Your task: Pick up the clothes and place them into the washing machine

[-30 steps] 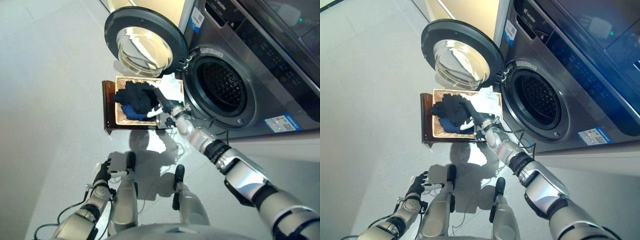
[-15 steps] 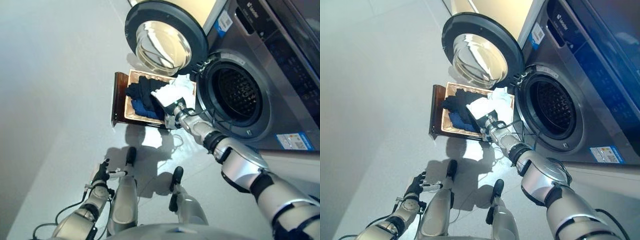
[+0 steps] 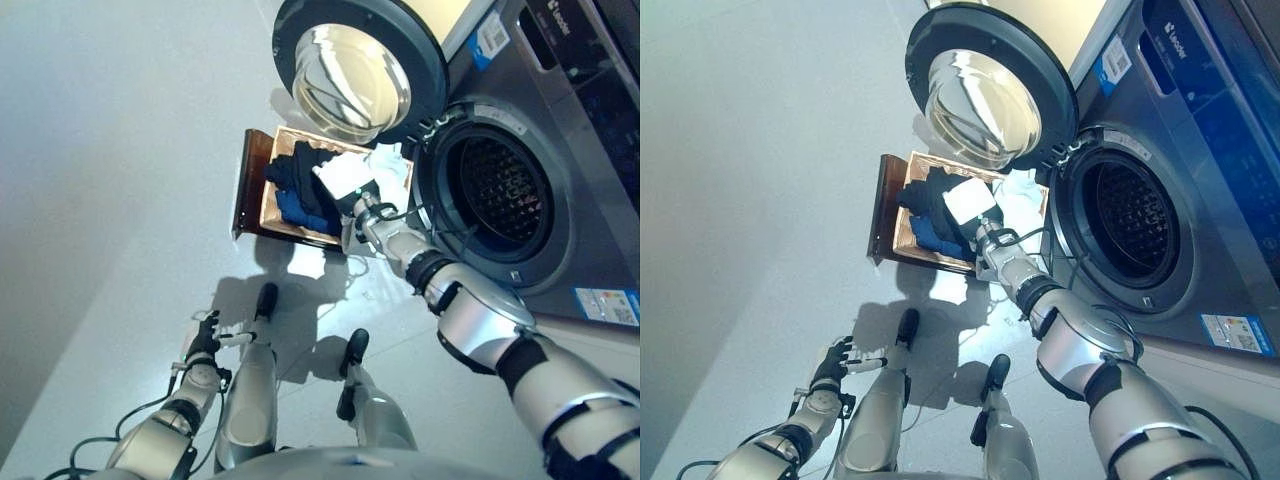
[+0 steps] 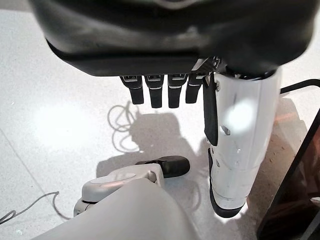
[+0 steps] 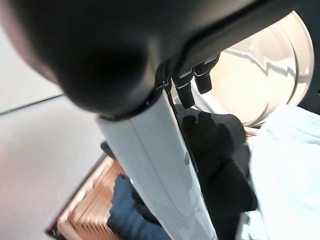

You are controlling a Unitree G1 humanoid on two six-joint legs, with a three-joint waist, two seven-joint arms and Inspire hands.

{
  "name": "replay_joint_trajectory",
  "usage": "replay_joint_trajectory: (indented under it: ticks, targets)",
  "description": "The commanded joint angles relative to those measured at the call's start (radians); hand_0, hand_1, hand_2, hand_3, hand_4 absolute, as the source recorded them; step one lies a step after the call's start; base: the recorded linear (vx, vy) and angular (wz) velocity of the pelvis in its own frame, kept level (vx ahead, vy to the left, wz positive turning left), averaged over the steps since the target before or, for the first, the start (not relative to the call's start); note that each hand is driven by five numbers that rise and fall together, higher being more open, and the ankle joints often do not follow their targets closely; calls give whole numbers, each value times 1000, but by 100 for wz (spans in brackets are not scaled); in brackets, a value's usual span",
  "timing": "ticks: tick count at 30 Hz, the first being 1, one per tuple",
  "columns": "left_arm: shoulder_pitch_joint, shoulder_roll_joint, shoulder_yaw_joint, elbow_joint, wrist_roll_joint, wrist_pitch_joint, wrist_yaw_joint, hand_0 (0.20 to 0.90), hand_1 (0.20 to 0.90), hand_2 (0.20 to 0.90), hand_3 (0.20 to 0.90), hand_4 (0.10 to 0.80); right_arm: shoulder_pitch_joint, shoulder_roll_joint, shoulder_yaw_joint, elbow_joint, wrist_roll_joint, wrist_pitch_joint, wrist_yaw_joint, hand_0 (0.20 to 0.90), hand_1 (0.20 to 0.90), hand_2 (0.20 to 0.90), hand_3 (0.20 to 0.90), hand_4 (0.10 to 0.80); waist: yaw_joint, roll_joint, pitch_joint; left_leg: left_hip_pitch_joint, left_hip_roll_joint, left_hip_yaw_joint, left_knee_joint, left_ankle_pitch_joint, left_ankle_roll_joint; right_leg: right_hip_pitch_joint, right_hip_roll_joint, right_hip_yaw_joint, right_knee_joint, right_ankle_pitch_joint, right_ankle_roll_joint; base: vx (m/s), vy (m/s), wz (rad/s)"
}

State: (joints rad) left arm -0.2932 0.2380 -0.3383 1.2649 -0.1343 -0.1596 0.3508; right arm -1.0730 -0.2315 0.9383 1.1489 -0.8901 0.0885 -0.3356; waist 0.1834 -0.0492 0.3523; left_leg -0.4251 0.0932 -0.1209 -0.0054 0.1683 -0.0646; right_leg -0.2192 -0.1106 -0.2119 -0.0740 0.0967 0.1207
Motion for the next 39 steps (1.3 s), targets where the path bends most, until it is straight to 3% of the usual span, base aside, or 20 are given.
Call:
replay_joint_trajectory:
  ticks: [1,15,31,39]
  targets:
    - [-41,3,-55,25,-2,-14,39,900,900,900,900,800,-199,-11,-52,-42,34,30,-94,900,900,900,900,800,20,-5,15,10,-19,3,-27,14,-32,30,-53,77,154,-117,19,0,0,0]
    - [-33,12,-54,12,6,-18,52,900,900,900,900,800,-235,-3,-81,-54,98,25,-118,900,900,900,900,800,30,7,19,-9,-24,-9,-21,19,-35,19,-51,69,160,-121,19,0,0,0]
    - [-40,40,-18,-124,-139,-79,72,900,900,900,900,800,-232,-43,-94,24,173,23,-102,900,900,900,900,800,41,27,79,-75,-45,-14,-39,41,-41,-3,-62,38,117,-87,30,23,2,5]
    - [-19,57,-32,-315,-190,-116,64,900,900,900,900,800,-260,-82,-104,52,186,34,-111,900,900,900,900,800,46,44,117,-137,-55,-21,-31,48,-42,-43,-61,30,119,-86,32,-6,0,4]
